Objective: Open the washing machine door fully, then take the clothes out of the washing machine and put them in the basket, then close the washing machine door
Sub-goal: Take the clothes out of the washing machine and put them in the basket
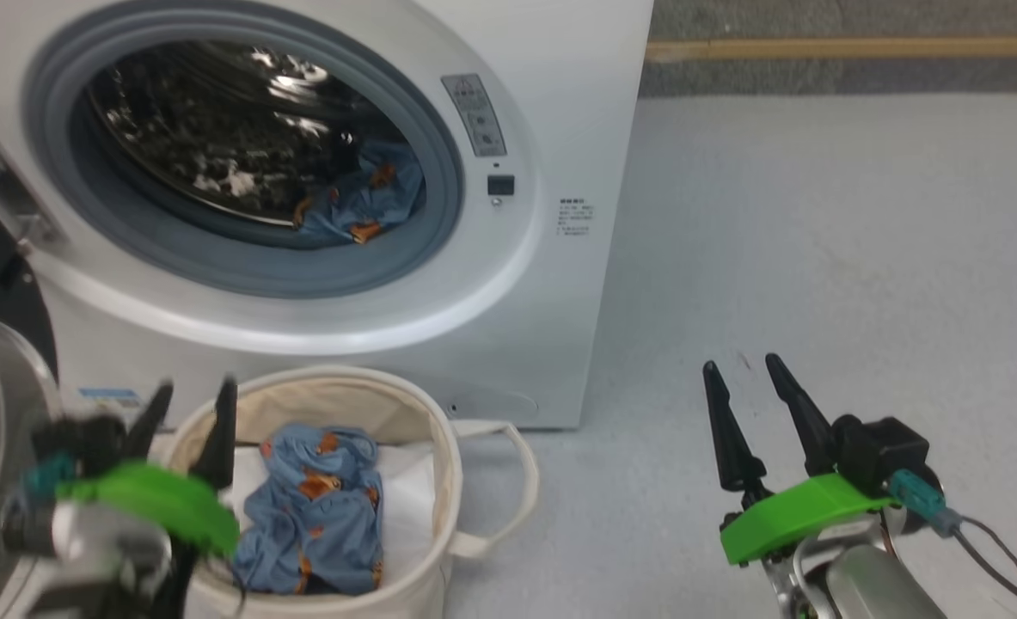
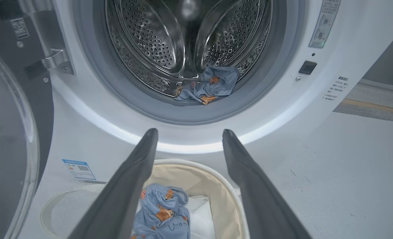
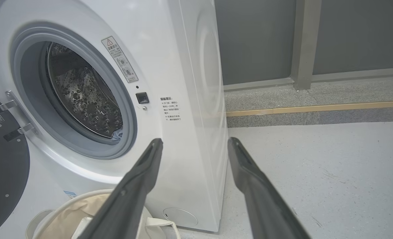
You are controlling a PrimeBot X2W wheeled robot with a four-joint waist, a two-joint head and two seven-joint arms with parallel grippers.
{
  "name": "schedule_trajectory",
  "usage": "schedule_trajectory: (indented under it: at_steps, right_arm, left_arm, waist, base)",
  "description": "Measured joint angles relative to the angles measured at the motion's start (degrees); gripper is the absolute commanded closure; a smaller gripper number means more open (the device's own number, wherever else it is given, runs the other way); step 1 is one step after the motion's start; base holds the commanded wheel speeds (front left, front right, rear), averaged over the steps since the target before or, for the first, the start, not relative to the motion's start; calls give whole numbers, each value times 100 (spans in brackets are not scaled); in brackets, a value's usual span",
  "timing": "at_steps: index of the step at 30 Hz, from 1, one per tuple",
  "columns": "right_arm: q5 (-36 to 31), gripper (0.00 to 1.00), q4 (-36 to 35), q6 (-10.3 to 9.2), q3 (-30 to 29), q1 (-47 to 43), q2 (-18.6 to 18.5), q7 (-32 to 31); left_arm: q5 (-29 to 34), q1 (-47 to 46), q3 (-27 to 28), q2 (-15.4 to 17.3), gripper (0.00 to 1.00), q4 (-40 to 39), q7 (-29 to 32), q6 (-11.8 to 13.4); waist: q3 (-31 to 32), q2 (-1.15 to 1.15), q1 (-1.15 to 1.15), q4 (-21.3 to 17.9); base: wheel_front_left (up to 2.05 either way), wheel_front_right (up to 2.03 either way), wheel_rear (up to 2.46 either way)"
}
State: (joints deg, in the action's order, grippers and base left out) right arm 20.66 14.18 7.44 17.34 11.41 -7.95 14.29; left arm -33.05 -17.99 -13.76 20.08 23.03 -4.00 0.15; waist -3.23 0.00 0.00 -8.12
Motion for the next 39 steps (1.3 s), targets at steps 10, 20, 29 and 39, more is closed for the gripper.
schedule_trajectory:
  at_steps: [10, 20, 29, 39]
  right_arm:
    - [-160, 0, -201, 0, -68, 363, 15, 0]
    - [-405, 0, -508, 0, -185, 828, 199, 0]
    - [-564, 0, -761, 0, -377, 981, 353, 0]
    - [-708, 0, -937, 0, -443, 1074, 420, 0]
  left_arm:
    - [-53, -2131, -249, 12, 0, 1169, 531, -564]
    - [-731, -4530, -620, -216, 0, 2913, 1466, -725]
    - [-977, -6017, -1093, -194, 0, 4049, 2265, -730]
    - [-772, -7142, -1305, -227, 0, 4952, 2670, -710]
  waist:
    - [-718, 0, 0, -185]
    - [-1761, 0, 0, -446]
    - [-2658, 0, 1, -687]
    - [-3317, 0, 1, -778]
  base:
    - [0, 0, 0]
    - [0, 0, 0]
    - [0, 0, 0]
    - [0, 0, 0]
